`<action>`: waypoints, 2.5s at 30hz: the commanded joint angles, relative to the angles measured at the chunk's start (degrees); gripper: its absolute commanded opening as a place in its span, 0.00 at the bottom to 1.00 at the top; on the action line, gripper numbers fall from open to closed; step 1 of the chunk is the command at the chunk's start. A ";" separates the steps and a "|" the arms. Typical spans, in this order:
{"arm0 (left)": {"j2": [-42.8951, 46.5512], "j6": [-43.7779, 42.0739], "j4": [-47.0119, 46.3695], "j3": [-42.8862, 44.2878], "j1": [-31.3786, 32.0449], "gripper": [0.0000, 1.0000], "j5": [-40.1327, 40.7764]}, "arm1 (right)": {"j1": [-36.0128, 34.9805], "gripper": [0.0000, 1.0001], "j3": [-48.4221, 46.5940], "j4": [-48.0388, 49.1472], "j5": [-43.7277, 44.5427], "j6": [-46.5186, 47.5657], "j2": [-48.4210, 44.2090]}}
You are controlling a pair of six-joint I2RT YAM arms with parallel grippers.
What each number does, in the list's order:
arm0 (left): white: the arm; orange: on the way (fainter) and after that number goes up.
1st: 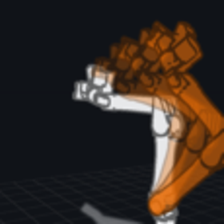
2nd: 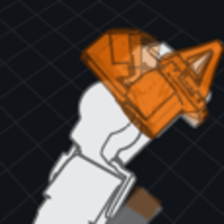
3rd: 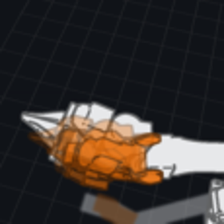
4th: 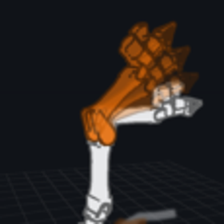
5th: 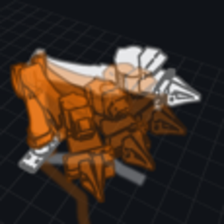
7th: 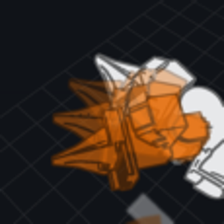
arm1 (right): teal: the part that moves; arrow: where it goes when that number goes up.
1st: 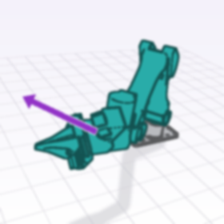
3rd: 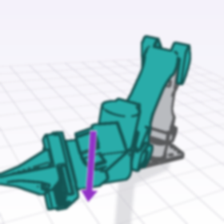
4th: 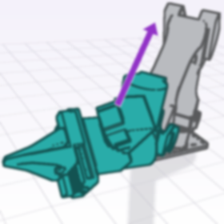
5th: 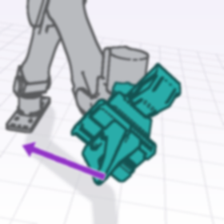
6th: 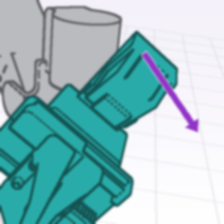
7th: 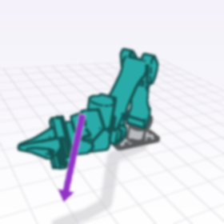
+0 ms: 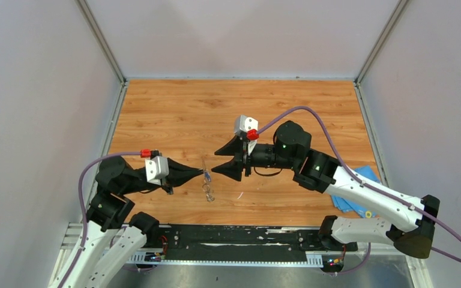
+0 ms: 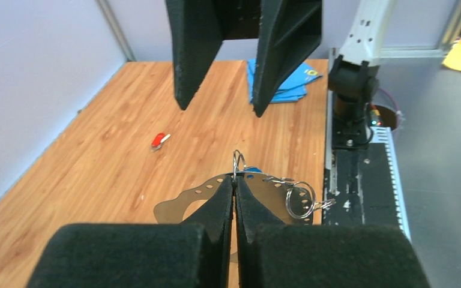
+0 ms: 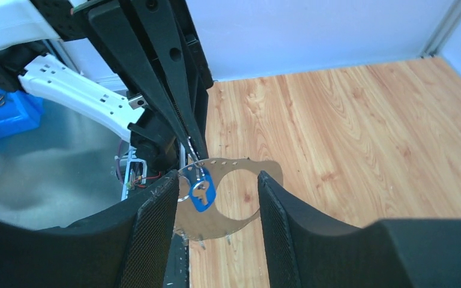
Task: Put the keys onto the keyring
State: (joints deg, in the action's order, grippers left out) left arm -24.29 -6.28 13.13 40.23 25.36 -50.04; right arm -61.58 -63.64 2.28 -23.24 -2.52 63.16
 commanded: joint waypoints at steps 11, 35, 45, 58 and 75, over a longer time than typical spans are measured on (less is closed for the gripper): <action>-3.54 11.51 -10.13 4.55 0.30 0.00 -7.55 | 3.31 0.53 -5.18 2.95 -23.03 2.89 3.12; -5.57 0.42 1.35 6.03 0.30 0.16 -6.65 | 3.32 0.00 -12.23 -10.73 -16.01 5.37 6.36; -11.87 -15.59 18.76 14.38 0.29 0.38 -7.85 | 0.33 0.00 -27.62 -38.62 -8.38 15.31 13.87; -14.98 -12.95 18.69 14.76 0.30 0.16 -11.21 | -4.51 0.00 -39.92 -50.38 -1.19 20.07 21.72; -14.20 -13.71 19.12 14.69 0.26 0.00 -10.65 | -6.17 0.00 -47.59 -55.33 -0.74 20.49 26.58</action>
State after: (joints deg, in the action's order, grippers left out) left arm -39.35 -19.40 32.21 55.11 25.36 -60.27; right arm -66.74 -108.62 -51.51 -24.86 17.58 89.14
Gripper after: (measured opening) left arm 0.009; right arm 0.009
